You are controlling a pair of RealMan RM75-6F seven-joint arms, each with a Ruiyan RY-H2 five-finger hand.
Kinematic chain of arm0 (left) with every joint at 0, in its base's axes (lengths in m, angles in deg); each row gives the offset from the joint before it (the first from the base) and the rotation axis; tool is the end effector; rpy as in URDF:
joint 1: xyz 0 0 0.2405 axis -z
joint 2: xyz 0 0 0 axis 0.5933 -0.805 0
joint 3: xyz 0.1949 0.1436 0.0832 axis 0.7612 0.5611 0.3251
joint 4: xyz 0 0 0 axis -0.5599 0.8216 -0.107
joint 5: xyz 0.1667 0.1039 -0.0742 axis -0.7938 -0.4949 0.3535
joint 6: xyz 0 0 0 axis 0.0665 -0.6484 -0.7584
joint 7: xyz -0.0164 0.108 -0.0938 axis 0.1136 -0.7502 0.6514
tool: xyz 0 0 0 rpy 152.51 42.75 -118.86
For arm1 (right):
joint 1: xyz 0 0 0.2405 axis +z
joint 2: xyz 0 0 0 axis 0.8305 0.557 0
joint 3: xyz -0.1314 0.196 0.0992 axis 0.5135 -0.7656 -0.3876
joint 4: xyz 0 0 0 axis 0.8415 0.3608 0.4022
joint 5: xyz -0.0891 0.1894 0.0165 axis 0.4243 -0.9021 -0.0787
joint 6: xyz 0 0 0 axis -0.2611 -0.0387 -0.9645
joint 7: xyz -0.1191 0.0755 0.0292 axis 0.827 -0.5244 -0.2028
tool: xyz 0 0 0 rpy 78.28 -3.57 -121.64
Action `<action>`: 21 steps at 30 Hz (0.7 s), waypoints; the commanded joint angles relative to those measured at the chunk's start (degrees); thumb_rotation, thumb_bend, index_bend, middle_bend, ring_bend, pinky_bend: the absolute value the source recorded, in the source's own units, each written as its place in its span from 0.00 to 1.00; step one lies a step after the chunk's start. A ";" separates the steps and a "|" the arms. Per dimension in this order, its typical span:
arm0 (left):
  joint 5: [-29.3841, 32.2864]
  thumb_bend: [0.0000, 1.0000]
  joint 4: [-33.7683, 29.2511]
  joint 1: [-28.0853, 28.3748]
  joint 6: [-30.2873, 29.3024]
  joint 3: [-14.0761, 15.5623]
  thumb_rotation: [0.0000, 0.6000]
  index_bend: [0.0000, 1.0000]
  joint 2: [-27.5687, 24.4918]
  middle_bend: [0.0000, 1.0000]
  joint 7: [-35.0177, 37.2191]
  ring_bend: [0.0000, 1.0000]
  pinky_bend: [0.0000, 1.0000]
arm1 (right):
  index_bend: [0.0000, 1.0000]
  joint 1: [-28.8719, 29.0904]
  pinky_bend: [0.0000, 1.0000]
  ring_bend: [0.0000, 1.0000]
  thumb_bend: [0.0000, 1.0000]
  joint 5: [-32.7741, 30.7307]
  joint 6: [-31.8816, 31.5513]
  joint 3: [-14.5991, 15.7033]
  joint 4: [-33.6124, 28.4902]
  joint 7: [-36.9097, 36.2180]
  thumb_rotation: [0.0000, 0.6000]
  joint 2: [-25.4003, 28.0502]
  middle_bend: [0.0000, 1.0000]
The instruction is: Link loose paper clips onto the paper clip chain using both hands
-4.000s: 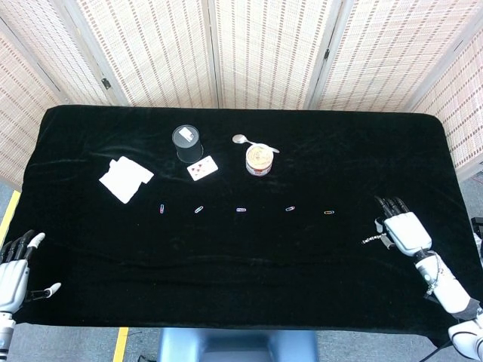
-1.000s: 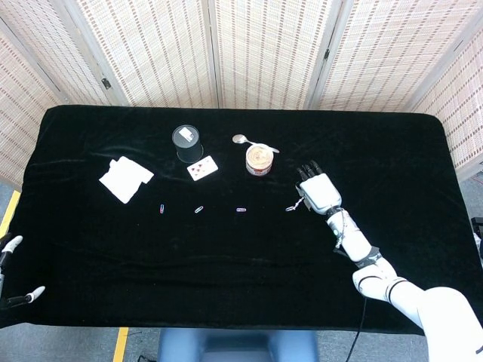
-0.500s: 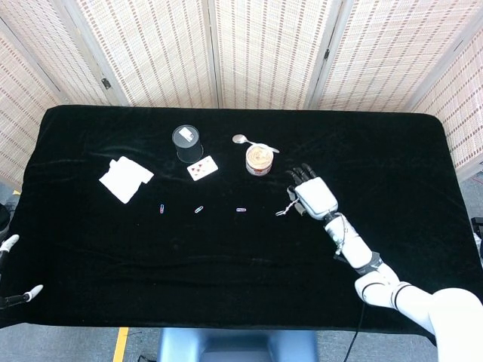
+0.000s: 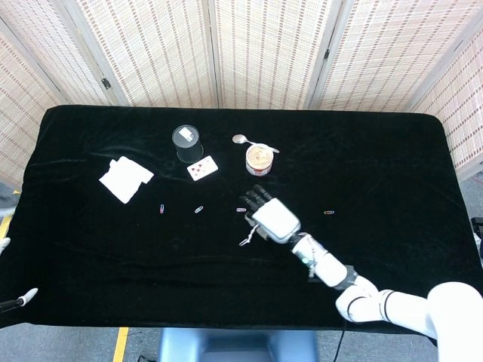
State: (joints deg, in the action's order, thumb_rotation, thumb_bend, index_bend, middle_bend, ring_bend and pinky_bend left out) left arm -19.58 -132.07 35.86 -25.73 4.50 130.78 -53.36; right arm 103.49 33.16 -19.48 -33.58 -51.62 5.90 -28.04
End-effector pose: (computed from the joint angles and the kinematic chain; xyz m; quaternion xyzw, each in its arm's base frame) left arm -0.3460 0.1458 0.1889 -0.5132 -0.4701 -0.3812 0.6085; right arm -0.1159 -0.3472 -0.0531 0.8255 -0.2297 0.3865 0.3412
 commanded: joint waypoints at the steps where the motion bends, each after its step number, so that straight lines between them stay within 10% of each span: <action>1: -0.27 0.09 0.33 -0.92 -1.26 0.04 1.00 0.00 -0.24 0.00 1.40 0.00 0.00 | 0.79 2.81 0.00 0.08 0.51 -2.30 3.44 -1.27 1.11 3.19 1.00 -4.14 0.14; 12: -1.66 0.09 2.29 -3.20 -4.41 0.19 1.00 0.00 -0.71 0.00 7.26 0.00 0.00 | 0.75 6.51 0.00 0.06 0.51 -4.49 7.33 -1.76 7.59 4.09 1.00 -11.24 0.10; 21: -1.71 0.09 3.46 -3.65 -4.60 -0.12 1.00 0.00 -0.91 0.00 9.74 0.00 0.00 | 0.18 7.51 0.00 0.00 0.42 -3.26 6.46 -1.44 8.28 4.19 1.00 -11.12 0.00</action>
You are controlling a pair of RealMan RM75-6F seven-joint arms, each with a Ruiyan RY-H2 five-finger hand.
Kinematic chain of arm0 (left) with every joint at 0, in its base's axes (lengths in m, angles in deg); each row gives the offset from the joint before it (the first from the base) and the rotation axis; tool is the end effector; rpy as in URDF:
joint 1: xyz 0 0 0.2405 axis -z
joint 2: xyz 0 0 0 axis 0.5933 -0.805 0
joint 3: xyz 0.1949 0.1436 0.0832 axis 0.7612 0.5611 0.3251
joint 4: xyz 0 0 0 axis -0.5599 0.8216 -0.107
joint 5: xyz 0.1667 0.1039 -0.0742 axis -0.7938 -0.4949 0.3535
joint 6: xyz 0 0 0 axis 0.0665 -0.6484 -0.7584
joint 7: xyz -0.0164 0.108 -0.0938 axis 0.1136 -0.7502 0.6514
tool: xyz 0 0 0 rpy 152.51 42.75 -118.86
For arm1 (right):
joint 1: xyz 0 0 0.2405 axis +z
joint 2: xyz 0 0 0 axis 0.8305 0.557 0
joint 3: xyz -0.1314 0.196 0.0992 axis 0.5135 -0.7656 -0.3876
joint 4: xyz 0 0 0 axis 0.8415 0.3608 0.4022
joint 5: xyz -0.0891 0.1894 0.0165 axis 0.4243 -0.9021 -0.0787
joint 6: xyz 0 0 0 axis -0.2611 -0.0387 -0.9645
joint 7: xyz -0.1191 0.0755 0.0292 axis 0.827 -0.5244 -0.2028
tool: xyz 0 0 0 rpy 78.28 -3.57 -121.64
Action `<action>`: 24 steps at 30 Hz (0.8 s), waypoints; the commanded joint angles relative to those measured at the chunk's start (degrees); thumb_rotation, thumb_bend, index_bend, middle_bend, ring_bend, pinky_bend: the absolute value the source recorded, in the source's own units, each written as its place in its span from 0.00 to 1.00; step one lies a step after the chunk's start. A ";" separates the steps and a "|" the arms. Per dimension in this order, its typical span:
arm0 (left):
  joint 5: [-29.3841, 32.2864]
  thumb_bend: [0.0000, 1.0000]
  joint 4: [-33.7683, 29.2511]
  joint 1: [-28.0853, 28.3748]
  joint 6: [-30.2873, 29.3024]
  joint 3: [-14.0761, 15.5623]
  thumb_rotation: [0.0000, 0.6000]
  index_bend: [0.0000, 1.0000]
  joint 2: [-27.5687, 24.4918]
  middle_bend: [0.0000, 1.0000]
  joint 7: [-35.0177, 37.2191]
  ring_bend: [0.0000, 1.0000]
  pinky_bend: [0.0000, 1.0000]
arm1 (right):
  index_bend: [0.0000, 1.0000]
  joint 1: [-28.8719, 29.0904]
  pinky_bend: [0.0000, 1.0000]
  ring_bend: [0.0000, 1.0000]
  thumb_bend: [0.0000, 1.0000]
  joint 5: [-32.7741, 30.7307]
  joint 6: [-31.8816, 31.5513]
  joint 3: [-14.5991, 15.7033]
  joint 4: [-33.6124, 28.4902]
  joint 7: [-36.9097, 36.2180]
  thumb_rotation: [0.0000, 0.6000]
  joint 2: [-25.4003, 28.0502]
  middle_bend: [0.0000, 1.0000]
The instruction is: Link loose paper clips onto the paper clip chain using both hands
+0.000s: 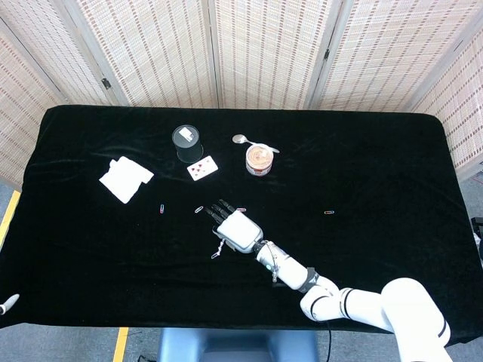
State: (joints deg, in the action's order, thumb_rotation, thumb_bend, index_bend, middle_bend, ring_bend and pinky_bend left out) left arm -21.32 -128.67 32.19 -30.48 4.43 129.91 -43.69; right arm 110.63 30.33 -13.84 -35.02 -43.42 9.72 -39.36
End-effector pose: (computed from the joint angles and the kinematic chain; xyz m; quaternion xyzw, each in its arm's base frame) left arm -0.3560 0.1243 0.2101 -0.4755 -0.4729 -0.4236 0.6089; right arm -0.0669 -0.3438 -0.1149 0.8531 -0.2068 0.3699 0.3044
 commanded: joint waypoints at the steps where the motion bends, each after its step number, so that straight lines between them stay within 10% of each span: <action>1: 0.06 0.09 0.05 0.02 0.19 -0.09 1.00 0.00 -0.03 0.00 0.11 0.00 0.00 | 0.13 0.51 0.00 0.00 0.41 -0.73 1.09 -0.16 0.09 0.39 1.00 0.24 0.00; 13: -0.43 0.09 0.34 0.22 0.53 -0.28 1.00 0.00 0.30 0.00 -0.72 0.00 0.00 | 0.00 -3.02 0.00 0.00 0.36 0.71 -7.09 -0.26 -9.07 2.74 1.00 8.03 0.00; 19: -4.24 0.09 0.41 1.74 0.82 0.58 1.00 0.00 2.01 0.00 -4.56 0.00 0.04 | 0.00 -17.32 0.00 0.00 0.36 1.26 -23.77 4.43 -26.66 7.21 1.00 24.80 0.00; 24: -6.01 0.09 -0.66 3.84 3.06 1.07 1.00 0.00 3.92 0.00 -11.17 0.00 0.08 | 0.00 -32.40 0.00 0.00 0.36 1.96 -38.83 11.73 -27.58 1.27 1.00 33.33 0.00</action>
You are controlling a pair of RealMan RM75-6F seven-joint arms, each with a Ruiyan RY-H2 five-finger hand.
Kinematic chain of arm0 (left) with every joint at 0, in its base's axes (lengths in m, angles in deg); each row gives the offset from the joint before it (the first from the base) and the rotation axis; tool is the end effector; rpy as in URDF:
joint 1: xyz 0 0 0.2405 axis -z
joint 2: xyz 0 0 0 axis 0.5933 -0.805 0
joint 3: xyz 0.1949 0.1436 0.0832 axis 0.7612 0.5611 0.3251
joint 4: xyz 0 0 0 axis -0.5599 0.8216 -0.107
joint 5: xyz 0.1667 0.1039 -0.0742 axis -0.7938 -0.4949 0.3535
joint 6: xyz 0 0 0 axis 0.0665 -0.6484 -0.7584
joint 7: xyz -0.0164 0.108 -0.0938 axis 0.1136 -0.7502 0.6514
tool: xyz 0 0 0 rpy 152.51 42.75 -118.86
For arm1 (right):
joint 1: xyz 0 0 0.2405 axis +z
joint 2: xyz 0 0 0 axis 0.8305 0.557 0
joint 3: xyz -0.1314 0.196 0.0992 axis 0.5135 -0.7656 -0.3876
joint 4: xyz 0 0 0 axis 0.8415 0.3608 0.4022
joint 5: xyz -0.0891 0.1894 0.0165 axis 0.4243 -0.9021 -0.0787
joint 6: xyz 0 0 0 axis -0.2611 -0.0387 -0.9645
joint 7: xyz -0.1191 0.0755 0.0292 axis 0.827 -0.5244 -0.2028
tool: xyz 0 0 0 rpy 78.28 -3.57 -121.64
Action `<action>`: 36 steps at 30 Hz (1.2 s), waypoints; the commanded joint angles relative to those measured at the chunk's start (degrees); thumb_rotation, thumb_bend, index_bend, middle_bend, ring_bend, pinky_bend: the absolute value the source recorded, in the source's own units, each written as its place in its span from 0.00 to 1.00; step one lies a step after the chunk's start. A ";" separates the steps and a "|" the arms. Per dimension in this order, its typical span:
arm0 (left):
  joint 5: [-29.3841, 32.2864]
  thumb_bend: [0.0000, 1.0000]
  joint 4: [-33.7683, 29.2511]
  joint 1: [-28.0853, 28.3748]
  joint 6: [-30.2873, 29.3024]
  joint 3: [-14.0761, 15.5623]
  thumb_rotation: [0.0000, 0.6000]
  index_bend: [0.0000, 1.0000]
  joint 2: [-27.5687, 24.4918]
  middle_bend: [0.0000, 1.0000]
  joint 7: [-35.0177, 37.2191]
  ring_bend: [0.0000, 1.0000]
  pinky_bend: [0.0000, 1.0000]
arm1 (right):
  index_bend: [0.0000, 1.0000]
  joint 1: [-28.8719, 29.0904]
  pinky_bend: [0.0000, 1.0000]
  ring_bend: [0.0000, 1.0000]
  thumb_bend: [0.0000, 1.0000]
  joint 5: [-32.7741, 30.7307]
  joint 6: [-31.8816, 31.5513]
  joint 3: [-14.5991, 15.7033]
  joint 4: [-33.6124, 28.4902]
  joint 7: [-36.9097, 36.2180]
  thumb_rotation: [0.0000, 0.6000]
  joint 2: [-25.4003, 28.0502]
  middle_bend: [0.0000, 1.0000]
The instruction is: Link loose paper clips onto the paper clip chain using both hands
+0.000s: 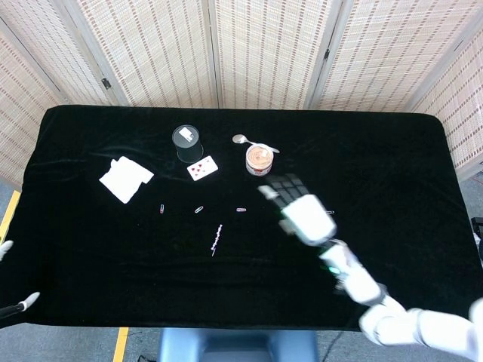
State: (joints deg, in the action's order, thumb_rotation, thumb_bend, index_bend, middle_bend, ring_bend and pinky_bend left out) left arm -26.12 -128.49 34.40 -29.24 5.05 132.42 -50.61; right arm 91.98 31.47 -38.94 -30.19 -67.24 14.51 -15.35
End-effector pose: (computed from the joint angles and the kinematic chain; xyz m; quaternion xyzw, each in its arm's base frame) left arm -0.3417 0.1372 0.1852 -0.5363 -0.4462 -0.4108 0.5870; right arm -0.1636 -0.3087 0.0365 0.7476 -0.2215 0.4269 0.4581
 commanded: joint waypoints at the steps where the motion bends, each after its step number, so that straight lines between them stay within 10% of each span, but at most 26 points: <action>1: -1.37 0.09 -1.45 2.44 2.94 0.46 1.00 0.00 1.72 0.00 -6.00 0.00 0.09 | 0.00 -17.09 0.00 0.00 0.36 0.49 -16.77 7.98 -1.72 -7.08 1.00 9.73 0.00; 11: -2.87 0.17 -8.62 11.38 13.02 -1.28 1.00 0.00 2.98 0.13 -20.43 0.19 0.29 | 0.00 -27.79 0.00 0.00 0.36 3.20 -28.09 8.04 7.60 -23.88 1.00 10.73 0.00; 21: -2.34 0.36 -13.14 22.24 25.02 -3.96 1.00 0.10 4.22 0.75 -30.53 0.77 0.84 | 0.00 -32.06 0.00 0.00 0.36 6.70 -33.26 6.33 9.38 -32.09 1.00 12.25 0.00; 36: 5.76 0.46 -5.03 37.17 41.05 -6.04 1.00 0.15 13.33 0.83 -43.98 0.84 0.88 | 0.00 -34.19 0.00 0.00 0.36 5.96 -31.77 3.23 10.80 -36.52 1.00 12.54 0.00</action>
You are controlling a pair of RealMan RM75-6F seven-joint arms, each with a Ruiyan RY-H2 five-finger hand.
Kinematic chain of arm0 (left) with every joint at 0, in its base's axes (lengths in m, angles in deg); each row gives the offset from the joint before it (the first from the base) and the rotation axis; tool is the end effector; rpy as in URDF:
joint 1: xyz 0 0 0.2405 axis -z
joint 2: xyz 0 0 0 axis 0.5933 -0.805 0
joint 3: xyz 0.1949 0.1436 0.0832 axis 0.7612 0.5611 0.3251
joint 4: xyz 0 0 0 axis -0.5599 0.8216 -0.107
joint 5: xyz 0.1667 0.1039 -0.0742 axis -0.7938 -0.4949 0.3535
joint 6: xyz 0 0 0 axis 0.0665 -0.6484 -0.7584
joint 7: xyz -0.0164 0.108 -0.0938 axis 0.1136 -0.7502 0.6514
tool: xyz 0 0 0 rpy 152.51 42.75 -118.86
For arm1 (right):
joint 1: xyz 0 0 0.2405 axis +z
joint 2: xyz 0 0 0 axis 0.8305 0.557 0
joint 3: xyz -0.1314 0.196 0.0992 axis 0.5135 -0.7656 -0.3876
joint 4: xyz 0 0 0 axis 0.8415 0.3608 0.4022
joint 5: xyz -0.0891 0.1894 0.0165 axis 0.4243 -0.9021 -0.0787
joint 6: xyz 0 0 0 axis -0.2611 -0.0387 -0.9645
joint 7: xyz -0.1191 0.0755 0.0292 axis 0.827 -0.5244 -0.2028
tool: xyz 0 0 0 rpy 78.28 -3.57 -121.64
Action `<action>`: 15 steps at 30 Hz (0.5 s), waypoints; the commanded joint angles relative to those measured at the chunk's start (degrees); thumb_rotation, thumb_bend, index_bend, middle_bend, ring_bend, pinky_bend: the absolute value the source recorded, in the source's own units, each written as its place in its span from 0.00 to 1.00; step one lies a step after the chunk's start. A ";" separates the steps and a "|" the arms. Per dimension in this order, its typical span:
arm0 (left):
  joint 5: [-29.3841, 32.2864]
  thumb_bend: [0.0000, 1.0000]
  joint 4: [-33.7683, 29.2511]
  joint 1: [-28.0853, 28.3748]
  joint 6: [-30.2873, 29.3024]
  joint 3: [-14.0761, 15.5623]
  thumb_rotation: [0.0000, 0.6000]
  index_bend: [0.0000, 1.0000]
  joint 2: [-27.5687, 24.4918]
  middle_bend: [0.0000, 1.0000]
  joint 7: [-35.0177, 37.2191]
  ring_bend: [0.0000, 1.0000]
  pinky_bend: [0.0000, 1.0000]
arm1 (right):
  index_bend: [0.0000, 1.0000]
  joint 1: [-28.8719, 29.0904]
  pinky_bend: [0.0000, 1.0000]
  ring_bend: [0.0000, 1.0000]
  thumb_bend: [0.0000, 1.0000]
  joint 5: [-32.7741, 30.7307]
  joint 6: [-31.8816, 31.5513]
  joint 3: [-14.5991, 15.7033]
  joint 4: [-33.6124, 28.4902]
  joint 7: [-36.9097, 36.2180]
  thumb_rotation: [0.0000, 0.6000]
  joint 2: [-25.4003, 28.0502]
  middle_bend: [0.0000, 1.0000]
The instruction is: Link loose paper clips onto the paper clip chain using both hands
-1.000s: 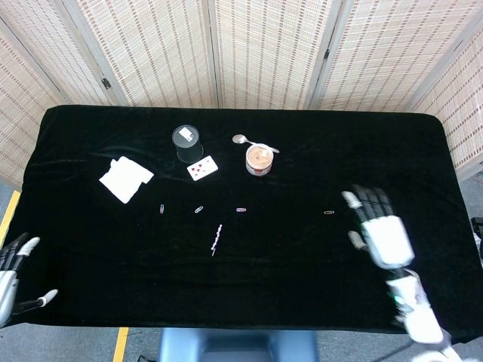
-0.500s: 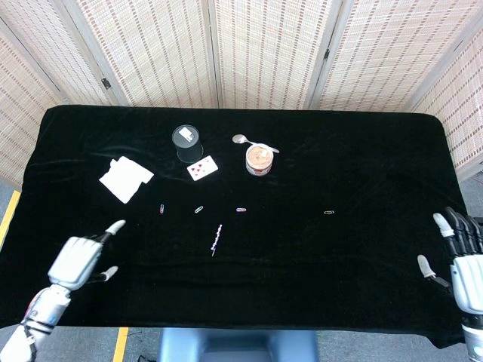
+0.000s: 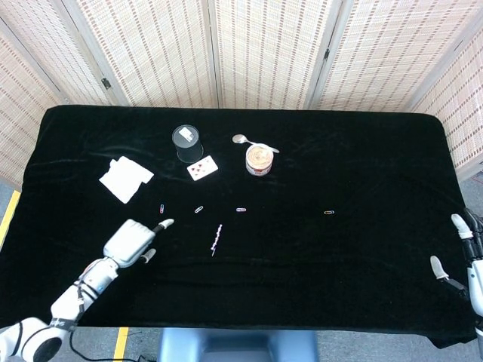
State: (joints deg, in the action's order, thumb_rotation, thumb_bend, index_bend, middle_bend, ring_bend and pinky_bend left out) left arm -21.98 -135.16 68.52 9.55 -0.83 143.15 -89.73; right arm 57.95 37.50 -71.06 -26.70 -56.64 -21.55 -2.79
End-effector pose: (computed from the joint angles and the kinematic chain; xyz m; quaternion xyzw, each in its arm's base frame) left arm -0.1917 0.2935 0.0420 -0.8328 -0.2511 -0.2839 0.4035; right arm -0.3332 -0.1527 0.1847 0.5344 -0.3208 0.5034 0.5985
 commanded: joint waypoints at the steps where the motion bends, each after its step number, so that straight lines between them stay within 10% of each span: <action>1: 1.98 0.47 1.83 3.63 2.61 -0.08 1.00 0.15 3.19 0.83 -6.19 0.84 0.88 | 0.00 -0.25 0.00 0.00 0.36 -0.12 0.48 -0.40 0.27 -0.75 1.00 0.00 0.00; 15: 6.64 0.51 3.71 9.97 3.96 2.28 1.00 0.11 11.24 0.83 -21.88 0.84 0.88 | 0.00 -1.57 0.00 0.00 0.36 -1.82 2.53 -2.81 1.64 -4.74 1.00 0.16 0.00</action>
State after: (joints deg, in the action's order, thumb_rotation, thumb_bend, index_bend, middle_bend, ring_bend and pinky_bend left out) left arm -16.20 -131.87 77.39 13.70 0.91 152.88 -109.70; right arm 56.47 35.74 -68.67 -29.42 -55.06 -26.09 -2.67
